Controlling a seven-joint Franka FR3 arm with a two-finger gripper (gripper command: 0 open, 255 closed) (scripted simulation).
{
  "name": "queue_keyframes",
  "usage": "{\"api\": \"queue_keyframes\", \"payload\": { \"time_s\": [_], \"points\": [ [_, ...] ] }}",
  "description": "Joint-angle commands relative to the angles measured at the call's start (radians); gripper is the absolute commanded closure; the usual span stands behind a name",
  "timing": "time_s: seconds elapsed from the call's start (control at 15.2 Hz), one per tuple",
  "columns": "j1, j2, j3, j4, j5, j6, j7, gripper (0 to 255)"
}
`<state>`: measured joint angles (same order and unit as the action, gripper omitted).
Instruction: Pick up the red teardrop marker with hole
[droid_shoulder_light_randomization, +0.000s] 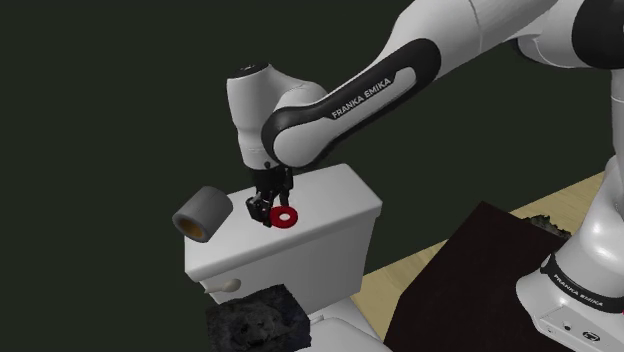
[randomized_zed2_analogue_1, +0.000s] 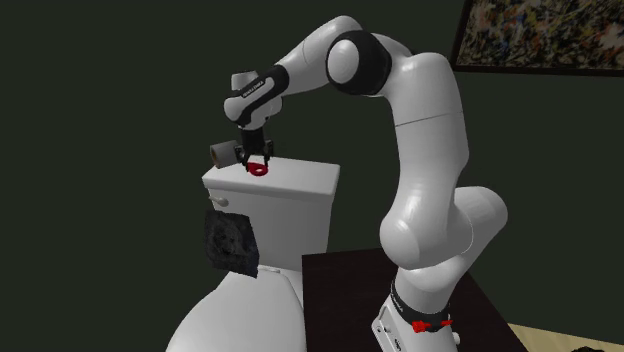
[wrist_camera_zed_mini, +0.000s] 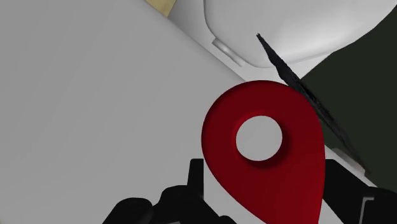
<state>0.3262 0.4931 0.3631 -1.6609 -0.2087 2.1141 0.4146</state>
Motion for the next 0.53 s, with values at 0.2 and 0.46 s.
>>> {"api": "queue_keyframes", "payload": {
  "time_s": [0.2,0.46],
  "points": [
    [-0.005,-0.029,0.007,0.024,0.014,-0.052,-0.010,255],
    [-0.006,-0.040,0.009,0.037,0.019,-0.075,-0.014,255]
  ]
}}
